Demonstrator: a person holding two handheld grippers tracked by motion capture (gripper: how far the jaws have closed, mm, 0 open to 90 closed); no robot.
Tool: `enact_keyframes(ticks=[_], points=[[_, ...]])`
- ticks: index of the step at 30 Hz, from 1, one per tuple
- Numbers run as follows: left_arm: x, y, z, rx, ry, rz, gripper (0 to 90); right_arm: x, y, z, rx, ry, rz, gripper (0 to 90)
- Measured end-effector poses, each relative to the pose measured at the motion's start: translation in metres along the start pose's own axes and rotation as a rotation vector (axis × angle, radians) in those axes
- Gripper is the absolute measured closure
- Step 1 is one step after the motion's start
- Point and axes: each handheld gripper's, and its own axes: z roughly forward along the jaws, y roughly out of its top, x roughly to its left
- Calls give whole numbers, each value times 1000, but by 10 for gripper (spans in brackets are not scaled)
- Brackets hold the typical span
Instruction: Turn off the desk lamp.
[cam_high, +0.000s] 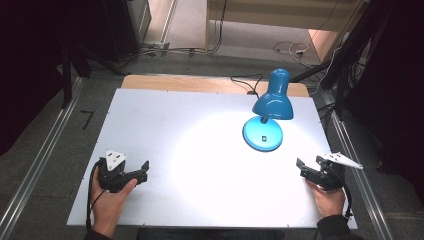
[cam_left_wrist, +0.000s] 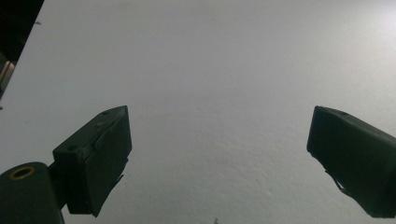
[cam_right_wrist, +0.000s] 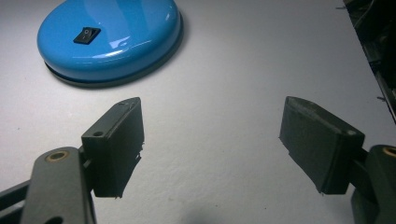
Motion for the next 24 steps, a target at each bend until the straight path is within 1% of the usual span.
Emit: enact_keyframes(ticks=[2, 5, 7, 10, 16, 21, 22, 24], points=[[2, -1, 0, -3, 2, -1, 73, 1, 0, 0, 0, 0, 2, 205], [4, -3, 3, 6, -4, -30, 70, 3, 2, 1, -6, 4, 1, 205], [5, -3, 4, 13, -14, -29, 70, 5, 3, 2, -4, 9, -3, 205], [6, -4, 6, 16, -20, -47, 66, 8, 5, 4, -2, 13, -9, 204], [7, -4, 5, 13, -13, -53, 66, 11, 8, 9, -9, 10, -20, 205], [6, -4, 5, 8, -11, -55, 66, 12, 11, 12, -12, 15, -12, 205], [6, -4, 5, 5, -11, -55, 66, 12, 11, 13, -11, 16, -16, 205], [4, -3, 4, 3, -4, -38, 66, 13, 11, 15, -7, 21, -10, 204]])
